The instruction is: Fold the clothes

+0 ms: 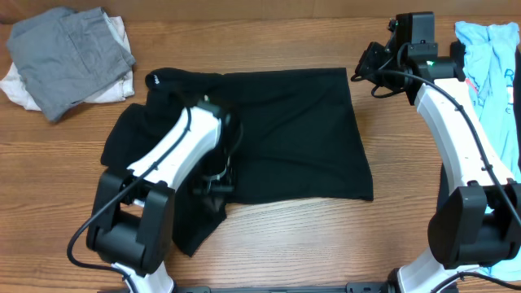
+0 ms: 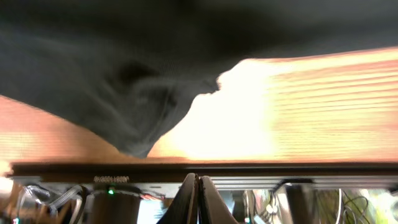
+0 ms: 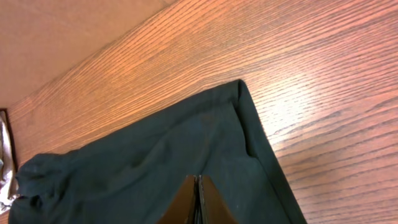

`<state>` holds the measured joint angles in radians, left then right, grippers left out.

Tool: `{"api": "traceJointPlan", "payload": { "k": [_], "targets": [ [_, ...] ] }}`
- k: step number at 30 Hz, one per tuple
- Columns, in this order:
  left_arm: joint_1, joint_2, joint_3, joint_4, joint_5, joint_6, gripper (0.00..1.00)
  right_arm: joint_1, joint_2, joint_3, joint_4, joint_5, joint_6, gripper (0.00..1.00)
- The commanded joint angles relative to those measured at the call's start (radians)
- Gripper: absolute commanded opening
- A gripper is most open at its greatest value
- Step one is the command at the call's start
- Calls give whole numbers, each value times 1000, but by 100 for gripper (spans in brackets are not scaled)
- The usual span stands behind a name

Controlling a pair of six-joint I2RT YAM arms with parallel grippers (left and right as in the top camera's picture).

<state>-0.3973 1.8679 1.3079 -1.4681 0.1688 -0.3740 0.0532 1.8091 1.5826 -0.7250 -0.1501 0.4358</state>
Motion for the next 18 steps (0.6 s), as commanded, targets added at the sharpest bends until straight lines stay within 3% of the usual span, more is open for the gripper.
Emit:
{"api": "traceJointPlan", "payload": {
  "k": [1,7,10,18],
  "targets": [
    [13,-68,-129,53,-19,-80,4,-23,-9,18,16,0,-6,4],
    [37,-90,-264,192,-32,-111,4,-44,42,19,53,-47,8,4],
    [40,-90,-277,253,-104,-146,4,-43,84,19,76,-110,4,4],
    [51,-90,-330,352,-93,-151,4,7,246,19,195,-305,2,4]
  ]
}}
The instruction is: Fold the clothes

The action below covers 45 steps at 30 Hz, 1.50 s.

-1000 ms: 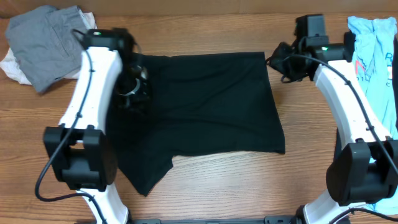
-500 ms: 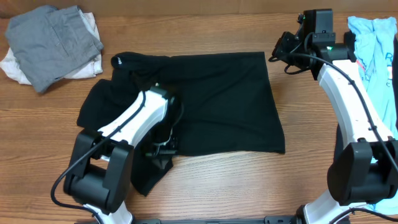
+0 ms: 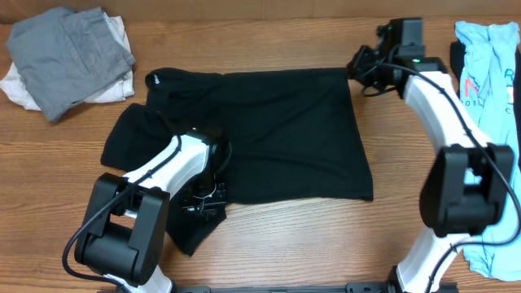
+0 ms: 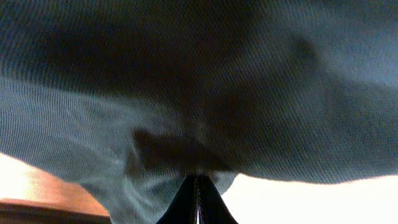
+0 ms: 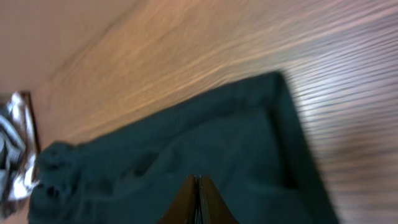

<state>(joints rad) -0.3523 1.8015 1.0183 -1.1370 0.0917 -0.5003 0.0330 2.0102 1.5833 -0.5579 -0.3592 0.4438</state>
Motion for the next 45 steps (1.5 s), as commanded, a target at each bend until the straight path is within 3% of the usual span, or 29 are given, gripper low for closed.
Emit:
{"api": "traceJointPlan", "payload": {
  "k": [1,11,17,37,45],
  "targets": [
    [6,-23,-53,31,-8,-25,4,35,63,19,36,-95,-6,4],
    [5,-23,-203,149,165,-24,4,61,163,19,86,-67,-6,4],
    [5,-23,-282,155,177,-32,4,49,227,19,83,11,1,4],
    [-2,-32,-332,61,194,-24,4,-130,285,19,-198,196,47,4],
    [-108,-261,-331,53,196,-31,4,-130,194,19,-303,282,100,4]
  ]
}}
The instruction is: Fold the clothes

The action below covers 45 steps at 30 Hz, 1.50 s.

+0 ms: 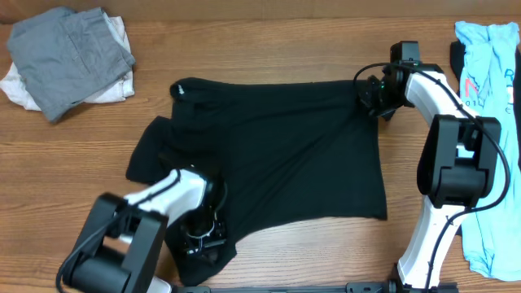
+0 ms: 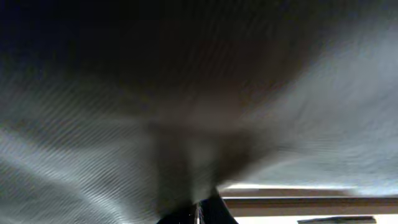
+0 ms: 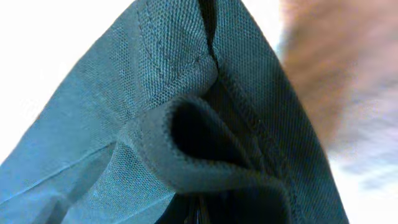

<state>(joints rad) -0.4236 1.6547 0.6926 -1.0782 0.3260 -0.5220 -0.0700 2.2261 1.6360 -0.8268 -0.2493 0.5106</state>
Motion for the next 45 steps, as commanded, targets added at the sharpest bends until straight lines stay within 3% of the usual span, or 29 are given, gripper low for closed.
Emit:
{"api": "traceJointPlan", "payload": {
  "k": [1,5,7,8,9,10,12,16,23,27,37,45],
  "targets": [
    [-50,-170,-1,-5,-44,-10,4,-27,-55,-34,-52,191,50,4],
    [-87,-371,44,-5,-92,-3,4,-27,-206,-34,-130,249,69,7],
    [-87,-443,69,-5,-122,-10,7,-27,-275,-34,-175,249,68,43],
    [-85,-470,84,-4,-134,-10,10,-27,-309,-34,-203,248,66,67],
    [-84,-487,95,-2,-146,-10,13,-27,-330,-34,-228,248,66,80],
    [-82,-497,108,1,-159,-10,15,-27,-351,-34,-260,248,66,87],
    [-74,-494,140,20,-214,-7,15,-27,-380,-34,-349,247,66,90],
    [-23,-446,203,129,-262,30,13,-16,-380,-70,-488,245,31,82],
    [101,-253,359,216,-240,148,14,16,-380,-288,-438,248,18,4],
    [123,-165,409,208,-208,179,17,14,-380,-434,-355,217,45,4],
    [124,-129,412,247,-232,179,41,14,-380,-742,-100,136,146,4],
    [124,-129,412,264,-256,187,55,-27,-380,-798,-122,191,311,4]
  ]
}}
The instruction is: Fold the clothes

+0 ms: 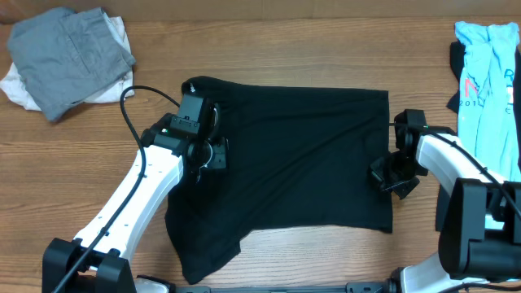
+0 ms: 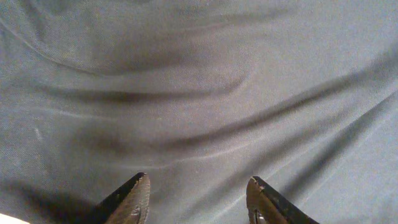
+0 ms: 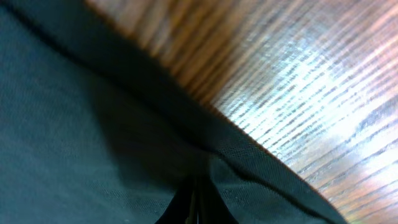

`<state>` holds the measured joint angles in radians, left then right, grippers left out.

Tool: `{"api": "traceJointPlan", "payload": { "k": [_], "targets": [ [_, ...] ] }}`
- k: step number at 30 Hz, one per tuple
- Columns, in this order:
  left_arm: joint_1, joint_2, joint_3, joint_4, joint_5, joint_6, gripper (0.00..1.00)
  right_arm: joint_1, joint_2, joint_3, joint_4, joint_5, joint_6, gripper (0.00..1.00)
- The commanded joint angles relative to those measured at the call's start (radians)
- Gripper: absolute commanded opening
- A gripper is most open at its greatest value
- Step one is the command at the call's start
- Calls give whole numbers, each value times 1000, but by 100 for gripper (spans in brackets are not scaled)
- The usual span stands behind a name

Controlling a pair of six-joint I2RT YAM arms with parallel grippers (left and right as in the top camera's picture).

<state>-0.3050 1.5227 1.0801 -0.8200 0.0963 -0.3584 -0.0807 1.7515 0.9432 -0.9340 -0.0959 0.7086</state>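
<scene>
A black garment (image 1: 285, 163) lies spread across the middle of the table, with its lower left part trailing toward the front edge. My left gripper (image 1: 205, 155) hovers over its upper left area, and the left wrist view shows that gripper (image 2: 198, 193) open, with wrinkled black cloth (image 2: 199, 93) below and nothing between the fingers (image 2: 134, 199). My right gripper (image 1: 389, 175) sits at the garment's right edge. In the right wrist view it (image 3: 198, 198) is shut, pinching the cloth hem (image 3: 261, 168) beside bare wood (image 3: 311, 81).
A folded pile of grey and white clothes (image 1: 69, 53) sits at the back left. Light blue clothing (image 1: 484, 77) lies along the right edge, close to my right arm. The wooden table (image 1: 65, 179) shows bare on both sides of the black garment.
My left gripper was shut on the garment's lower left near the front edge; it is now open over the upper left. My right gripper has moved from the top right corner down the right edge.
At first both grippers were shut, the left over the garment's lower left and the right just beyond its top right corner. Then both were down on the cloth. Later the garment sat shifted right and forward. Now it lies flatter, and the left gripper has let go.
</scene>
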Motion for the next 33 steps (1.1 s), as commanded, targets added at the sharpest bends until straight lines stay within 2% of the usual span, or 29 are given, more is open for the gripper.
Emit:
{"api": "traceJointPlan", "payload": {
  "k": [1,3,7,14,19,22,25,27,28,30,31,32,33],
  "targets": [
    [5,3,24,6,-27,23,56,-22,93,-105,-21,54,131,4],
    [5,3,24,6,-27,23,60,-34,89,-105,-44,96,169,4],
    [5,3,24,11,-27,23,61,-49,72,-105,-75,112,191,4],
    [6,3,24,17,-30,42,62,-143,-79,-105,-136,179,220,4],
    [12,3,24,60,-24,42,63,-173,-191,-105,-162,190,178,4],
    [12,3,27,108,-4,62,66,-173,-202,-100,-154,201,174,4],
    [12,3,53,146,8,79,64,-173,-202,-75,-144,191,135,8],
    [13,5,97,152,8,89,62,-173,-202,-44,-135,158,60,11],
    [14,9,127,150,5,94,62,-173,-202,-28,-134,142,25,25],
    [22,26,191,141,-5,111,61,-173,-202,18,-134,106,-67,66],
    [27,39,221,140,-14,121,61,-173,-202,45,-135,85,-118,79],
    [31,56,251,139,-28,129,62,-173,-202,69,-137,63,-153,88],
    [39,80,287,134,-33,145,63,-173,-202,98,-141,34,-185,92]
  ]
}}
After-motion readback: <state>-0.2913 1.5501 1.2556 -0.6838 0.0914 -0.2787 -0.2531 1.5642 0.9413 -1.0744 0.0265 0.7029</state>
